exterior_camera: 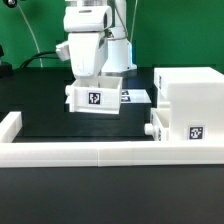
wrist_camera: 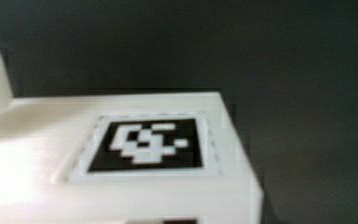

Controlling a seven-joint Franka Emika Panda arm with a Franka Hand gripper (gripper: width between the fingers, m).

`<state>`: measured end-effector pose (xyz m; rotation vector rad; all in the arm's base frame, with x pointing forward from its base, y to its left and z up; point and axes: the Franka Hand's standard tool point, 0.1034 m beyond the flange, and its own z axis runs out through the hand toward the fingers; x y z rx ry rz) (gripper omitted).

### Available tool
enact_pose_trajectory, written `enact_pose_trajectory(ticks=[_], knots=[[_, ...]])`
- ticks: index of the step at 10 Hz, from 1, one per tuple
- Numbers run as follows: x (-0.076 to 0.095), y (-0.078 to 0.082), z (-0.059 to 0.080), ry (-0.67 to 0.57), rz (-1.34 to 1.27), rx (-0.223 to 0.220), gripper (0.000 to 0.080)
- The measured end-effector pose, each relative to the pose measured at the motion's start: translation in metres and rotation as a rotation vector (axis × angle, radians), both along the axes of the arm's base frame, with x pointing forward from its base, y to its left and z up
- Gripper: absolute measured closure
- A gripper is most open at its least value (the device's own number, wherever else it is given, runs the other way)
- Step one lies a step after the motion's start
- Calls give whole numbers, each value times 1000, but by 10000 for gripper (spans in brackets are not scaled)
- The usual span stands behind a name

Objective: Assemble drawer

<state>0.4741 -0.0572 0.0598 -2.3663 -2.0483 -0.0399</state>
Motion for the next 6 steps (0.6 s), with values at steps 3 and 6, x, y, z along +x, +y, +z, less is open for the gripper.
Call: enact_pose_trajectory(ticks=[3,6], knots=[[27,17,5,13,34,8,757],[47,33,1,22,53,24,757]])
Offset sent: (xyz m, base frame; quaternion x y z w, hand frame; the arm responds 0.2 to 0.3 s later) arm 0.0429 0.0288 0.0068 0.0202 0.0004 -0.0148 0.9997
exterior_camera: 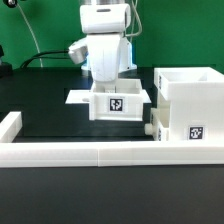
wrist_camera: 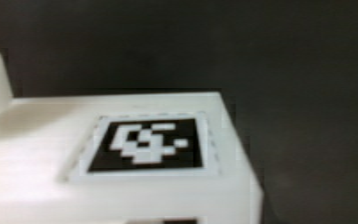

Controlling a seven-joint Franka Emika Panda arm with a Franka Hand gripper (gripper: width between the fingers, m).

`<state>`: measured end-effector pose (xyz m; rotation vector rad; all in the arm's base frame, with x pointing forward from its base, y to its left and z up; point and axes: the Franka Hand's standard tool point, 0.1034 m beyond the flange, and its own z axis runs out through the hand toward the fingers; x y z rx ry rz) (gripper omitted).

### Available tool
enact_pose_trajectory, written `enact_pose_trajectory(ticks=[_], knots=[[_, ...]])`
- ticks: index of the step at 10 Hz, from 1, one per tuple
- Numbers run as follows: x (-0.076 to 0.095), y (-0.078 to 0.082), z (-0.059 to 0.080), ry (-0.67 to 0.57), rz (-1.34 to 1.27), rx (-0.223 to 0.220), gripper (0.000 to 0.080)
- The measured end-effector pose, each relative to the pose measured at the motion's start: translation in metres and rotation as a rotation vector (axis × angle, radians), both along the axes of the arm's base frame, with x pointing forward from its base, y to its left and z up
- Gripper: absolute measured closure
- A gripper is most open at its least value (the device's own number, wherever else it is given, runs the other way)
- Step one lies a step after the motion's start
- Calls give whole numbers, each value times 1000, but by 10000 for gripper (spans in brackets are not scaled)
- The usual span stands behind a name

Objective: Assemble drawer

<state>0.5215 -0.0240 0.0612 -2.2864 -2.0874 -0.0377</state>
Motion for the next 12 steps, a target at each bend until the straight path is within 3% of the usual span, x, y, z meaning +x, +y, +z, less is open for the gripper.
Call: enact_pose_trajectory(ticks=[5,9,12], knots=[[-3,-1,-6,-11,54,3,757],[15,12,-6,-7,66,13,757],[14,11,-7,-5,64,13,757]])
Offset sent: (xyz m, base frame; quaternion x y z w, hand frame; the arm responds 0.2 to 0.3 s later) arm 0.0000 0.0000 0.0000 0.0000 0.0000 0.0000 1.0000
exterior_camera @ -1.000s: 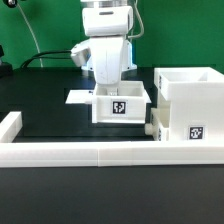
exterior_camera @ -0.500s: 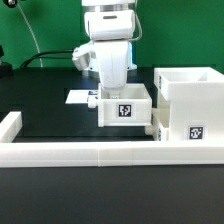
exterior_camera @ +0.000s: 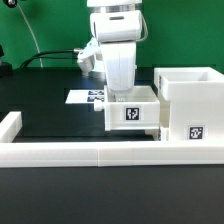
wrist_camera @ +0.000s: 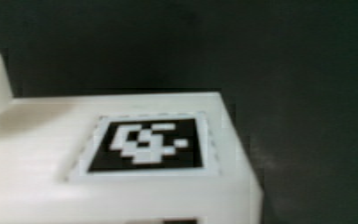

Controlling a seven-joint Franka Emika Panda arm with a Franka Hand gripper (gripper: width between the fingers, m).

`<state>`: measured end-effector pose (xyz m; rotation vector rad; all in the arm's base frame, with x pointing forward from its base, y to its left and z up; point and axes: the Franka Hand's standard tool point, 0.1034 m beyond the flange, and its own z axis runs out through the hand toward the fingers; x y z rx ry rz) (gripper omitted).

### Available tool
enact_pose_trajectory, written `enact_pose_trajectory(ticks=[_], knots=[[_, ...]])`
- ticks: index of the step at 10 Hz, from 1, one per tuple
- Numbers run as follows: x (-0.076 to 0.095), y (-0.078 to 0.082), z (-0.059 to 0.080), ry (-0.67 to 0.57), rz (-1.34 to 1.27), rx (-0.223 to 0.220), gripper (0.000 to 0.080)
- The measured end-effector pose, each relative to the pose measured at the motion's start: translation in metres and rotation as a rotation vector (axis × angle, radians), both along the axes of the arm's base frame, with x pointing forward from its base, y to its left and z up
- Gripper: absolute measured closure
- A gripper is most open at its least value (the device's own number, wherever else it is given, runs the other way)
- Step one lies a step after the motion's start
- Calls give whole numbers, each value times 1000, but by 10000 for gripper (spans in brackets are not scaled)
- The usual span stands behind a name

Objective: Assemble drawer

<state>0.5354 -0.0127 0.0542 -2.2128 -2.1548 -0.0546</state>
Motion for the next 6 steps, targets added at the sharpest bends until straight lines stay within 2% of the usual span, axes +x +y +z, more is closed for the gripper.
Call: enact_pose_trajectory(ticks=[6], knots=[[6,11,4,-11,9,6,757]])
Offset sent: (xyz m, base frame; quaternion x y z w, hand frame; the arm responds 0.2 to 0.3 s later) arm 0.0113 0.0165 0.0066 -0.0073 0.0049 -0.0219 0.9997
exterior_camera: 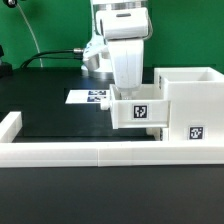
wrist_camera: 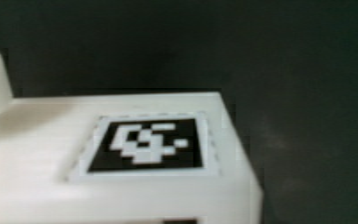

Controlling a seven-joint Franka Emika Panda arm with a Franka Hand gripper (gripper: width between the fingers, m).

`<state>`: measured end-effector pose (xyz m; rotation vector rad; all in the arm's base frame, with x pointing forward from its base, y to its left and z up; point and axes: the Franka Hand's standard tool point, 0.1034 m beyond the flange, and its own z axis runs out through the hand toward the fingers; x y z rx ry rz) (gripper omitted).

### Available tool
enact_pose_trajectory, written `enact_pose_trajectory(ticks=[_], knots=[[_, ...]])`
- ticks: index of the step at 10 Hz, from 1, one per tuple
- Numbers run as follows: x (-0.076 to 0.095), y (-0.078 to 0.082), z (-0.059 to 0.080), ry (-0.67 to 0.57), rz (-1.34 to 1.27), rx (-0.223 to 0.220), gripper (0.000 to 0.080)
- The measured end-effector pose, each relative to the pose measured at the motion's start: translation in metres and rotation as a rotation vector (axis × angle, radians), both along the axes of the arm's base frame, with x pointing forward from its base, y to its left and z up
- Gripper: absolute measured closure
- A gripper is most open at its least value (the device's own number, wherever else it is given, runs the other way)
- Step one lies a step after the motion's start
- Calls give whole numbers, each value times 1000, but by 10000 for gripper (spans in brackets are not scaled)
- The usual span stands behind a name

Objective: Assemble drawer

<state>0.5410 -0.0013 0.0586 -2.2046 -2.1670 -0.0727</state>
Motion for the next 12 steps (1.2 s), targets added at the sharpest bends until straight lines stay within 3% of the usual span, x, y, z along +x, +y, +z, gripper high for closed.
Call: enact_pose_trajectory(ticks=[5,9,12], knots=[[-2,12,-2,3,-34,3,757],[-2,11,-2,3,-30,1,757],[-1,26,-1,2,25,-12,757]])
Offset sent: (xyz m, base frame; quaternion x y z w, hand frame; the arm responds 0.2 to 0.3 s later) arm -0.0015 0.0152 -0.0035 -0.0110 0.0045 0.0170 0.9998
